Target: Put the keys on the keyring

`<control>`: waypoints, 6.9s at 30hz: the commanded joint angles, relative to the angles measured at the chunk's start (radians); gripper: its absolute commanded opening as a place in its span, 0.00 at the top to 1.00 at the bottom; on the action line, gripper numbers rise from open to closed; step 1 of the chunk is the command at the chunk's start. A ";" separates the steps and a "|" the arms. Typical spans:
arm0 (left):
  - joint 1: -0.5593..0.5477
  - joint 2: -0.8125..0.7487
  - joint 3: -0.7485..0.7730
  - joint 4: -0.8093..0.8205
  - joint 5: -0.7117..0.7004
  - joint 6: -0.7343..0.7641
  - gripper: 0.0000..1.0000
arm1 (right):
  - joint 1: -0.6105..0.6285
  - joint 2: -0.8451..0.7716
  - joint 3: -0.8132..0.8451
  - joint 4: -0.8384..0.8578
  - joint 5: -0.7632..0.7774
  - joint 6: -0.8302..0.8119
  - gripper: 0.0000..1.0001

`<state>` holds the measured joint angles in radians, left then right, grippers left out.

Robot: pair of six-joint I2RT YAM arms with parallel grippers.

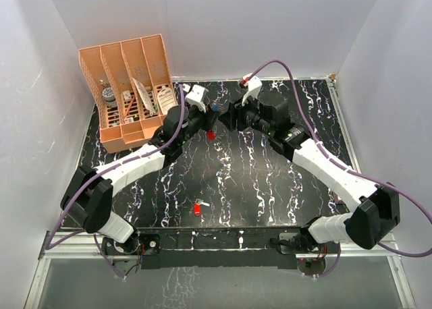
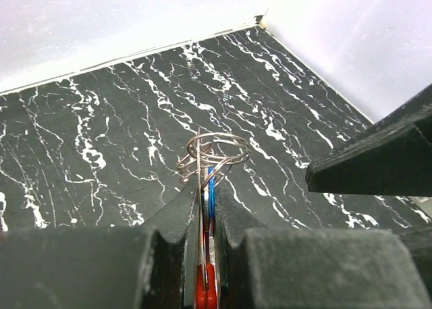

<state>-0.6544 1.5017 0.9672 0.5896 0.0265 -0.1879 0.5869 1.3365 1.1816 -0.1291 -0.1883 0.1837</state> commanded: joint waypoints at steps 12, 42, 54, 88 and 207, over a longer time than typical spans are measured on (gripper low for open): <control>-0.001 -0.027 0.083 -0.159 0.108 -0.132 1.00 | -0.002 -0.051 -0.039 0.220 0.048 -0.106 0.64; -0.001 -0.054 0.091 -0.165 0.170 -0.142 1.00 | -0.002 0.034 -0.016 0.244 0.017 -0.083 0.73; -0.001 -0.060 0.078 -0.165 0.185 -0.141 1.00 | -0.001 0.026 -0.028 0.270 0.053 -0.072 0.94; -0.001 0.075 -0.108 0.096 -0.173 0.357 0.87 | -0.004 0.222 0.446 -0.388 0.039 -0.147 1.00; 0.000 -0.001 -0.215 0.381 -0.037 0.219 1.00 | -0.038 0.287 0.620 -0.508 0.040 -0.053 0.61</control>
<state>-0.6563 1.6035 0.6994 1.0176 0.0013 0.1036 0.5541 1.7134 1.8709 -0.7498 -0.1928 0.1070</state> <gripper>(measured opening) 0.082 0.371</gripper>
